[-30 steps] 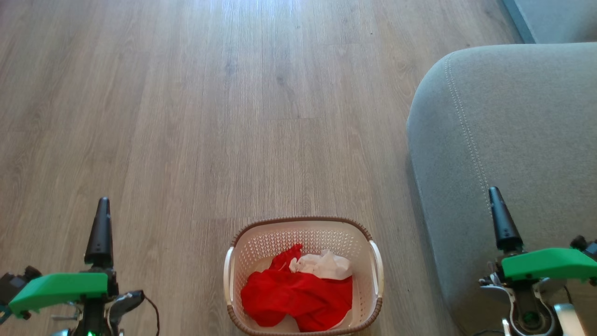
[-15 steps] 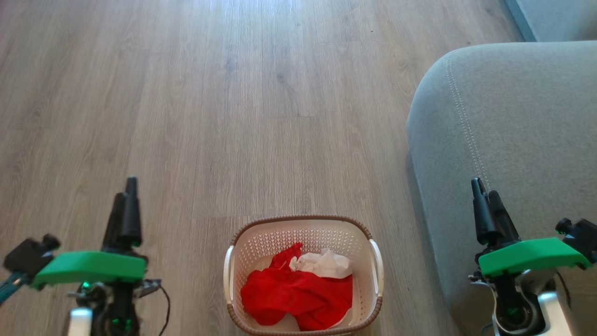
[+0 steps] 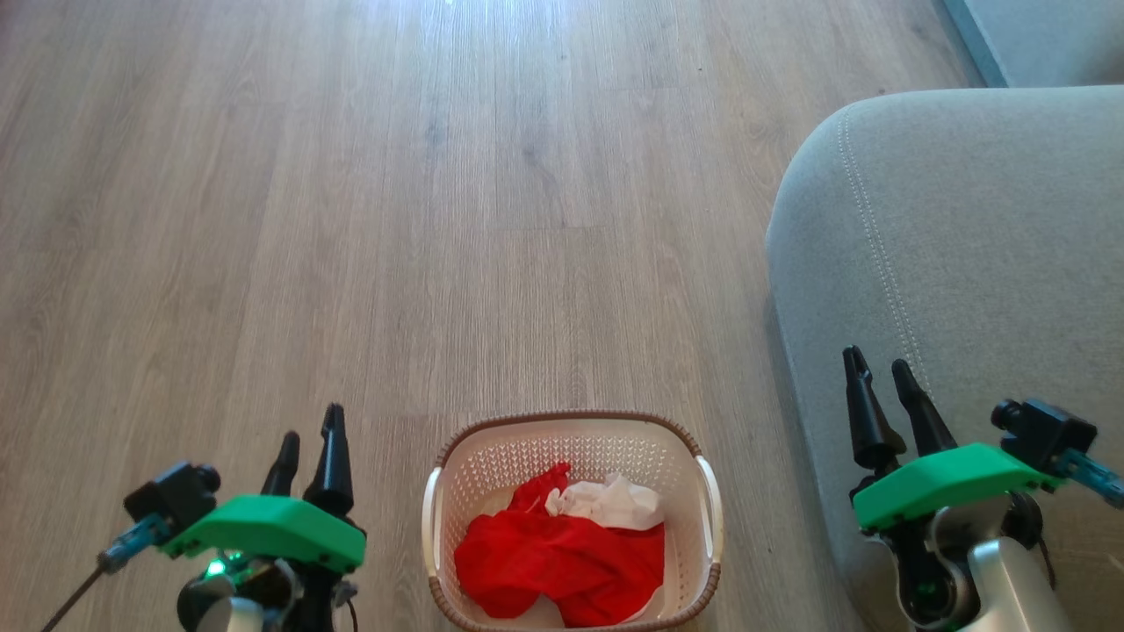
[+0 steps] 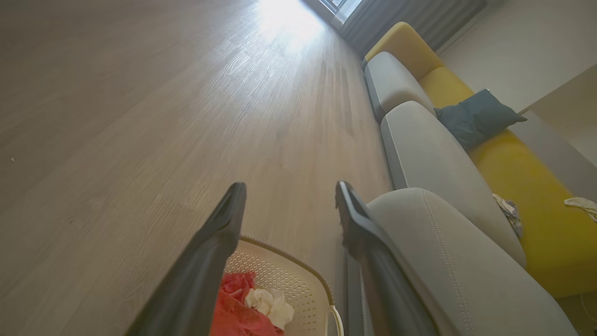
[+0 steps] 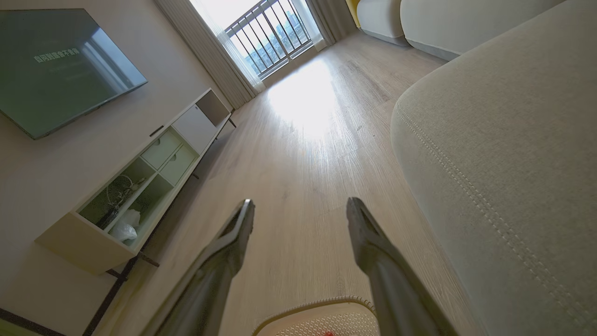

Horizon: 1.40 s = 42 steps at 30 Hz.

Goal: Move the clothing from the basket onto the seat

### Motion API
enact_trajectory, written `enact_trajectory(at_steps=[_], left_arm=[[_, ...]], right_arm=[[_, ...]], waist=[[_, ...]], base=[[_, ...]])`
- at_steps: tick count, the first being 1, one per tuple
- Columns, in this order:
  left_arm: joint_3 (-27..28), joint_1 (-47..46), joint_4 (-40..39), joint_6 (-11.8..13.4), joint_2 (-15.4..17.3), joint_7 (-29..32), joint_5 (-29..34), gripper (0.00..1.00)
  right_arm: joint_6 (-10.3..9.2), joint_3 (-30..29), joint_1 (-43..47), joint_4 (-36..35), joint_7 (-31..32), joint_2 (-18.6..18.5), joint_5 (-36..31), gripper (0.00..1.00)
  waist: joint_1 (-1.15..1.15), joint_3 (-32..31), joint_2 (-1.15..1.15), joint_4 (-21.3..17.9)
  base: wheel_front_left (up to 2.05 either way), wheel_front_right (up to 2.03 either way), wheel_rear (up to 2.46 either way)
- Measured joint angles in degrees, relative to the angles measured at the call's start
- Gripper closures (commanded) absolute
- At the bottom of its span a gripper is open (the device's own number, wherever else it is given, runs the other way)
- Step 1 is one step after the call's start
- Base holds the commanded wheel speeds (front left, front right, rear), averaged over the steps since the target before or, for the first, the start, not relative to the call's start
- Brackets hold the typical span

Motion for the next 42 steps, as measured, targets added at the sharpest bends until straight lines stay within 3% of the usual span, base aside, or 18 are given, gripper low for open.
enact_trajectory(at_steps=[20, 30, 42], left_arm=[[-4.92, -1.56, 4.41, 5.95, 0.12, -3.32, 18.14, 0.0], [-8.42, -1.59, 5.06, 9.26, 0.76, -4.89, 26.76, 0.0], [-11.66, -2.63, 5.44, 12.61, 1.55, -6.94, 34.82, 0.0]], right_arm=[[0.0, 3.61, -2.68, 6.2, -3.11, -0.04, -14.99, 0.0], [0.0, 6.09, -3.69, 12.71, -5.03, -0.07, -21.72, 0.0], [0.0, 7.69, -6.02, 14.38, -6.98, -0.11, -29.62, 0.0]], waist=[[0.0, -0.52, 0.0, 0.04], [0.0, -0.99, 0.0, 0.08], [0.0, -1.18, 0.0, 0.3]], base=[[0.0, 0.0, 0.0], [0.0, 0.0, 0.0], [0.0, 0.0, 0.0]])
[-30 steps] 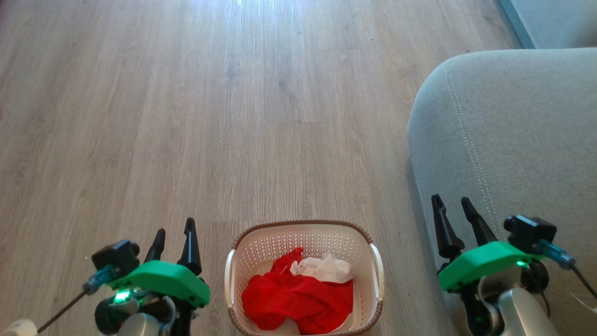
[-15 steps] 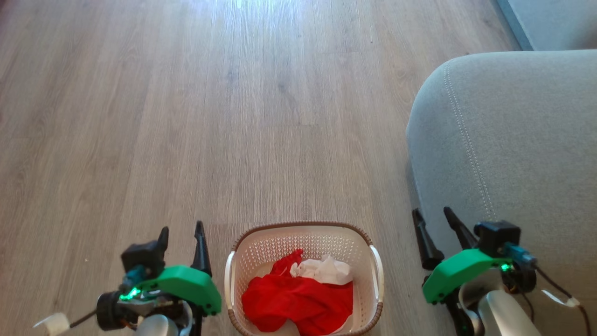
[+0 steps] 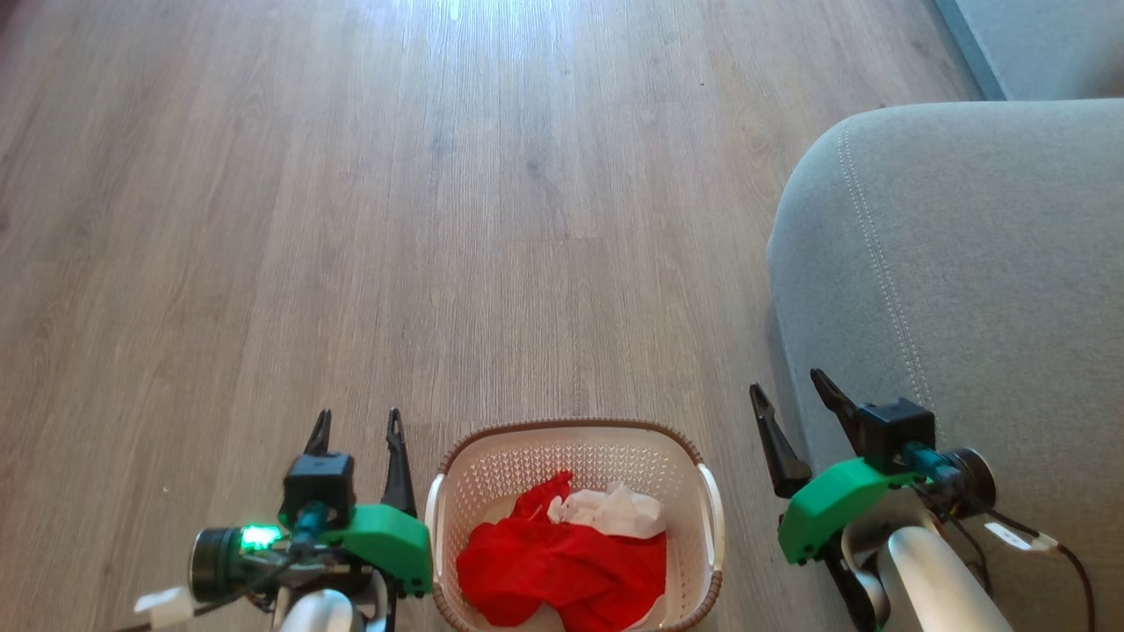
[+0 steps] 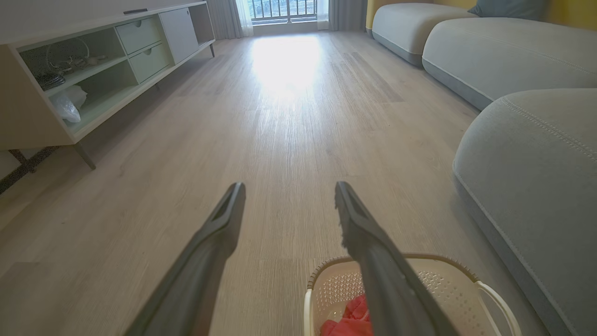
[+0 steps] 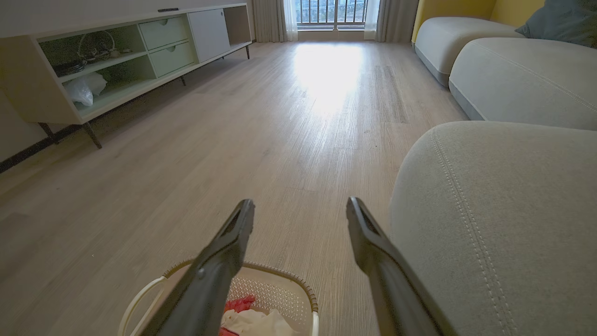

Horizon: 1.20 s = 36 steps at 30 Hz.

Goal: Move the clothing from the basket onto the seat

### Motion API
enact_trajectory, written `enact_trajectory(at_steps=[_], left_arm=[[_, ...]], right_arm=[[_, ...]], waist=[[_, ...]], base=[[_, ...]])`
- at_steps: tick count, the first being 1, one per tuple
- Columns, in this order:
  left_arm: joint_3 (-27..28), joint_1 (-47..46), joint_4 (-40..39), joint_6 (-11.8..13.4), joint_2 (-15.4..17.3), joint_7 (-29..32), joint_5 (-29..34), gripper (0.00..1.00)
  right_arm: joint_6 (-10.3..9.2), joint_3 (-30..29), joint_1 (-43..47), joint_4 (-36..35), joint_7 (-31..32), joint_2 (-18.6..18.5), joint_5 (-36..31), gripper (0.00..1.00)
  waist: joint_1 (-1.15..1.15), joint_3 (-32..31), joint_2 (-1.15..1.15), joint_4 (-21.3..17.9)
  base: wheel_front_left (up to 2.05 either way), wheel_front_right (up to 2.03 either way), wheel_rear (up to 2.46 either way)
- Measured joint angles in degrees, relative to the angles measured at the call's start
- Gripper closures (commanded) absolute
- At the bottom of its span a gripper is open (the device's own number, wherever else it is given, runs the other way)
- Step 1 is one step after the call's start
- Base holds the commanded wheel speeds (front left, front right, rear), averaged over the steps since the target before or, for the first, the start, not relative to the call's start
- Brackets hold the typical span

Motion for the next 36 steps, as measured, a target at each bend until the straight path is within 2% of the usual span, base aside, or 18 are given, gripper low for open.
enact_trajectory(at_steps=[13, 29, 36], left_arm=[[-2.75, -0.02, 0.58, 2.96, 0.34, -1.97, 8.49, 0.0], [-2.93, -0.02, 1.35, 2.83, 0.33, -1.97, 8.64, 0.0], [-3.27, -0.1, 3.86, 0.41, 0.22, -1.97, 7.2, 0.0]], right_arm=[[0.01, 1.34, -0.78, 1.0, -2.09, -0.07, -8.94, 0.0], [0.01, 1.64, -1.37, 1.13, -2.1, -0.08, -8.65, 0.0], [0.01, 1.03, -1.31, 0.99, -2.1, -0.1, -8.26, 0.0]], waist=[[0.0, -0.32, 0.0, -0.07], [0.0, -0.45, 0.0, -0.17], [0.0, 1.41, 0.0, -0.69]], base=[[0.0, 0.0, 0.0], [0.0, 0.0, 0.0], [0.0, 0.0, 0.0]])
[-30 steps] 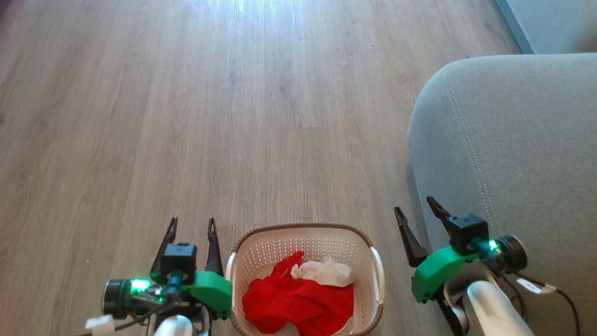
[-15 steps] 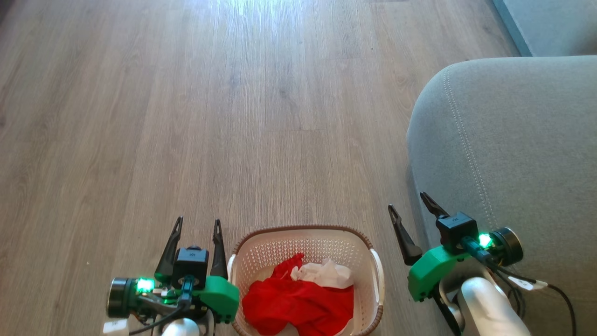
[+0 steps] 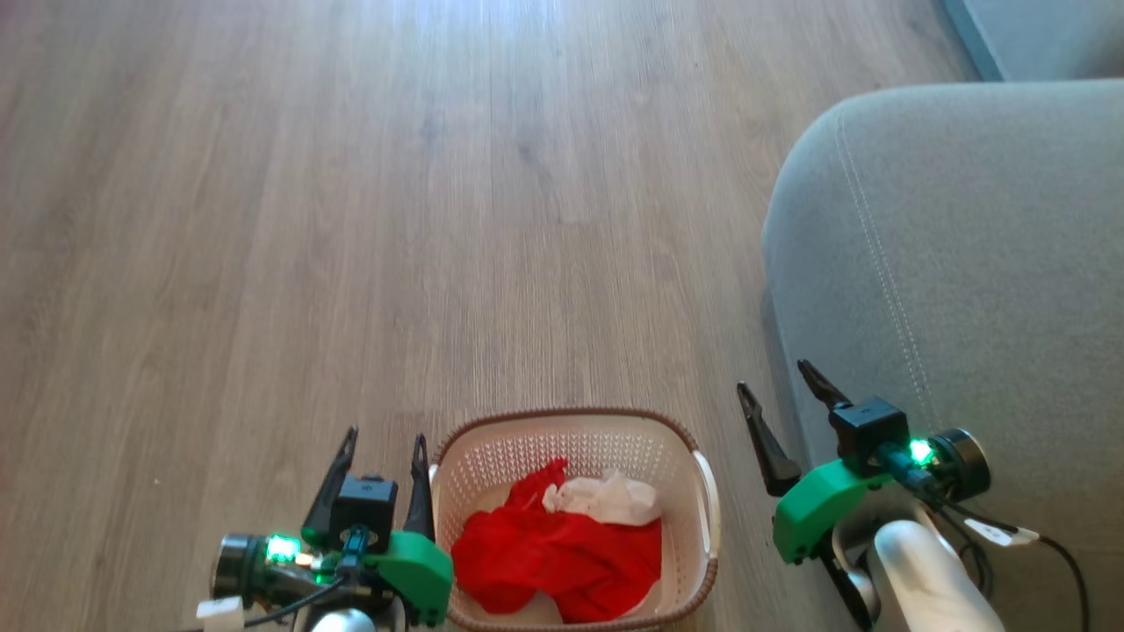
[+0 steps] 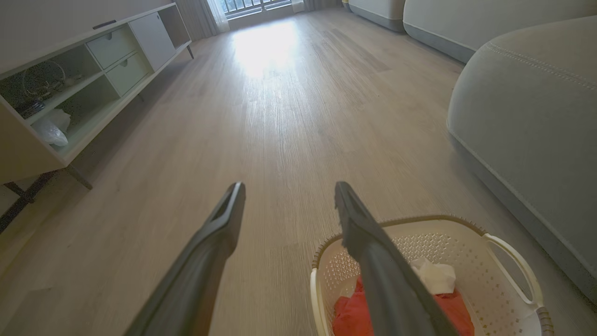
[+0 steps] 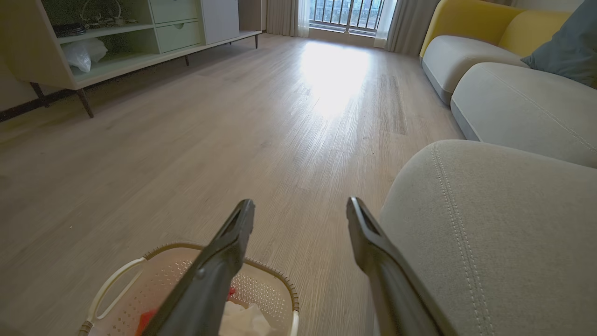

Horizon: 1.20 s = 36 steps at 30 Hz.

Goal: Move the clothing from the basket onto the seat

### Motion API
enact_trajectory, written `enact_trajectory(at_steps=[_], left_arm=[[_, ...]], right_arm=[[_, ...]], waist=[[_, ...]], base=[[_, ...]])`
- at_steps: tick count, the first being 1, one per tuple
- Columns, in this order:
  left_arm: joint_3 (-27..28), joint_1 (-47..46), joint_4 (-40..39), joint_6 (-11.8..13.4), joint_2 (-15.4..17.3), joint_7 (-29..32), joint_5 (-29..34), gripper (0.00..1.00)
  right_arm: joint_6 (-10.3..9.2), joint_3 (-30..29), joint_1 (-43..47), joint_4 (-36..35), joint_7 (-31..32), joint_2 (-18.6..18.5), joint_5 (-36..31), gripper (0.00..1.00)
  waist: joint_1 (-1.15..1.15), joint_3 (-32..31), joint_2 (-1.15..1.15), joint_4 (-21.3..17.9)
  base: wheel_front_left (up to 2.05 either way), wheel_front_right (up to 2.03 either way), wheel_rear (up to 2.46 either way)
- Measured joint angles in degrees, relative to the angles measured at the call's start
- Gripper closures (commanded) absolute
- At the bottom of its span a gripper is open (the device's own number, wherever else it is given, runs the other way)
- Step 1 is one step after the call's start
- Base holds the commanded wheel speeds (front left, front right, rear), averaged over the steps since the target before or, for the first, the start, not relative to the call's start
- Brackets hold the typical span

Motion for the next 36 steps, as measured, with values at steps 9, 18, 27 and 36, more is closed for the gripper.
enact_trajectory(at_steps=[9, 18, 27, 36], left_arm=[[-3.07, -6.17, 9.92, -5.24, -0.64, 0.0, -2.05, 0.0], [-9.75, -17.63, 21.79, -8.68, -1.3, 0.0, -5.15, 0.0], [-19.89, -29.1, 33.78, -12.67, -1.46, 0.0, -8.14, 0.0], [-28.73, -39.29, 42.2, -13.41, -1.49, 0.96, -9.76, 0.0]], right_arm=[[0.0, -3.08, -0.13, -3.19, -0.16, -0.27, -1.08, 0.0], [0.0, -5.37, -5.17, -8.89, -0.23, -1.09, -2.36, 0.0], [0.0, -5.95, -7.58, -12.28, -0.23, -1.36, -2.85, 0.0], [0.0, -5.03, -10.95, -17.12, -0.24, -1.34, -2.75, 0.0]], waist=[[0.0, 6.98, 0.0, -1.21], [0.01, 18.83, 0.0, -2.74], [0.02, 29.86, 0.0, -4.96], [0.01, 40.0, 0.0, -8.1]], base=[[0.0, 0.0, 0.0], [0.0, 0.0, 0.0], [0.0, 0.0, 0.0], [0.0, 0.0, 0.0]])
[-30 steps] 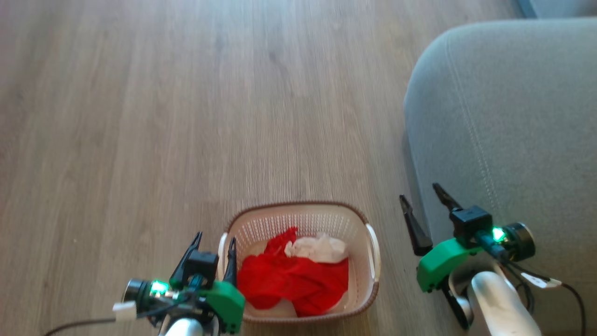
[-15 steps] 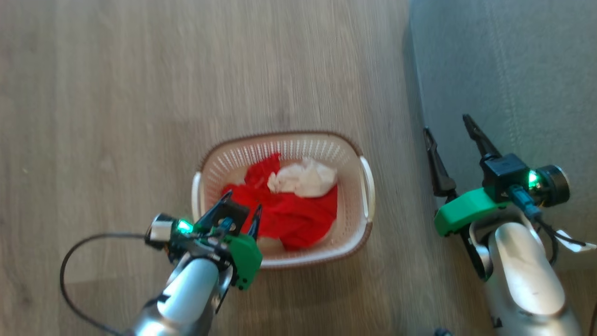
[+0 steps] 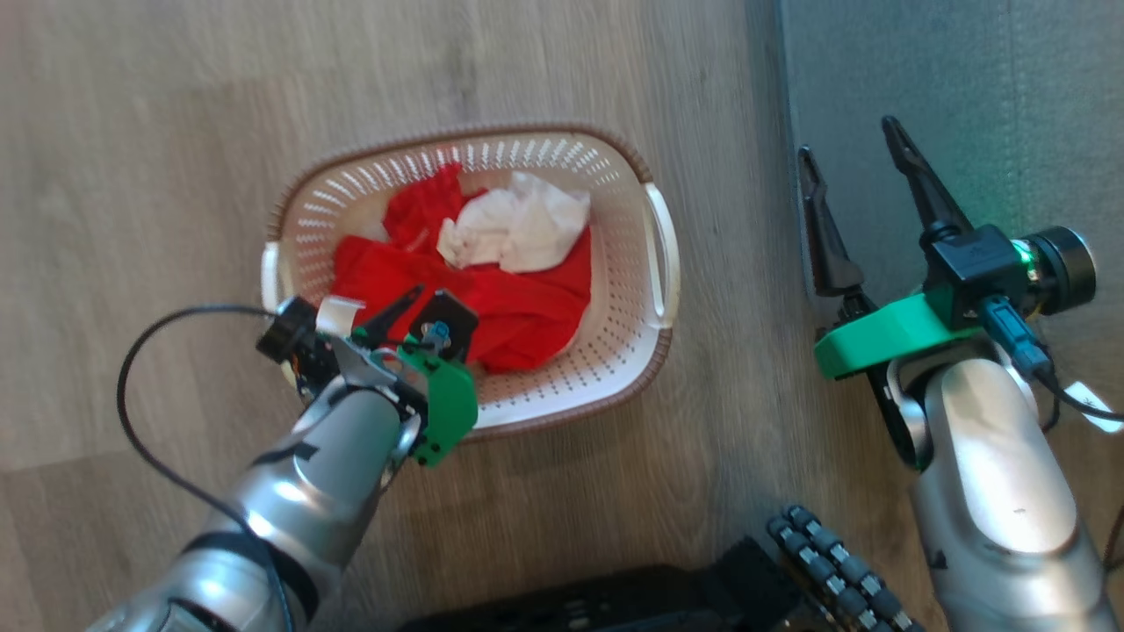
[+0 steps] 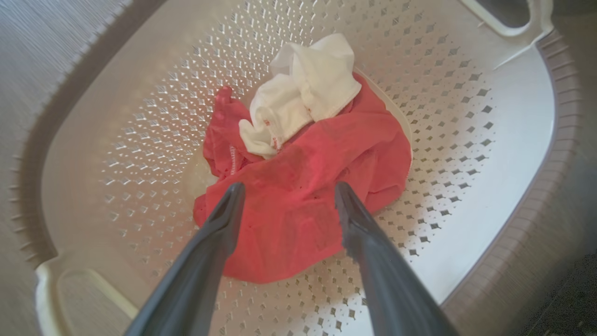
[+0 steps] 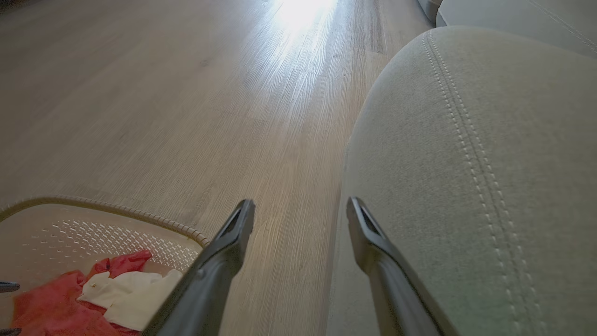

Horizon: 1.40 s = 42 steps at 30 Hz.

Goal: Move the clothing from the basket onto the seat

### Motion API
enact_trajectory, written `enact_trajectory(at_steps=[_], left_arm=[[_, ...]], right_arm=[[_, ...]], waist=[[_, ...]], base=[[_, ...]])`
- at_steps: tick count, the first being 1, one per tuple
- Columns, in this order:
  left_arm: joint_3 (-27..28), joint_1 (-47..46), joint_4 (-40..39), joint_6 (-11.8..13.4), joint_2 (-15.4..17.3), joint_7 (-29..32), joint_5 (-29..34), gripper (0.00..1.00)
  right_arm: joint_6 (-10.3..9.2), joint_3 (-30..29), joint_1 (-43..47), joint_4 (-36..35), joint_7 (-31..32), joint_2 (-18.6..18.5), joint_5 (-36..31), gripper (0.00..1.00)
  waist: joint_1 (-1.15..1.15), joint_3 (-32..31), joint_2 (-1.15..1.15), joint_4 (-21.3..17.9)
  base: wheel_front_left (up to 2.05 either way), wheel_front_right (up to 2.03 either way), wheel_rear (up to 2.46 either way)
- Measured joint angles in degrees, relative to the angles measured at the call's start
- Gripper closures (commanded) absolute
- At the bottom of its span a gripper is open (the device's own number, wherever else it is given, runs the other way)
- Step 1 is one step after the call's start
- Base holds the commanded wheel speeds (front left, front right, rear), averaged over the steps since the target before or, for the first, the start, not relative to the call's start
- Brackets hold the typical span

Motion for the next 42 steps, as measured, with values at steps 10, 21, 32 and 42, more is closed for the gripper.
enact_trajectory(at_steps=[10, 21, 32, 42], left_arm=[[-4.86, -6.38, 5.49, -0.94, 0.08, 4.79, -0.93, 0.0], [-6.15, -11.26, 7.92, 2.38, 0.1, 10.32, -3.94, 0.0], [-7.51, -11.56, 8.05, 1.92, 0.09, 10.35, -7.61, 1.0], [-8.09, -6.84, 5.83, 1.96, 0.1, 5.8, -12.4, 1.0]], right_arm=[[0.0, 2.86, -3.76, -2.45, 0.0, 0.24, 0.66, 0.0], [0.0, 4.38, -4.48, -4.42, -0.11, 0.33, 1.83, 0.0], [0.0, 4.47, -5.62, -4.2, -0.15, 0.38, 1.82, 0.0], [0.0, 4.89, -5.89, -1.65, -0.15, 0.38, 1.66, 0.0]], waist=[[0.0, 7.75, 0.0, -3.66], [-0.01, 13.16, 0.0, -6.12], [-0.01, 13.0, 0.0, -4.78], [-0.01, 6.21, 0.0, -3.08]], base=[[0.0, 0.0, 0.0], [0.0, 0.0, 0.0], [0.0, 0.0, 0.0], [0.0, 0.0, 0.0]])
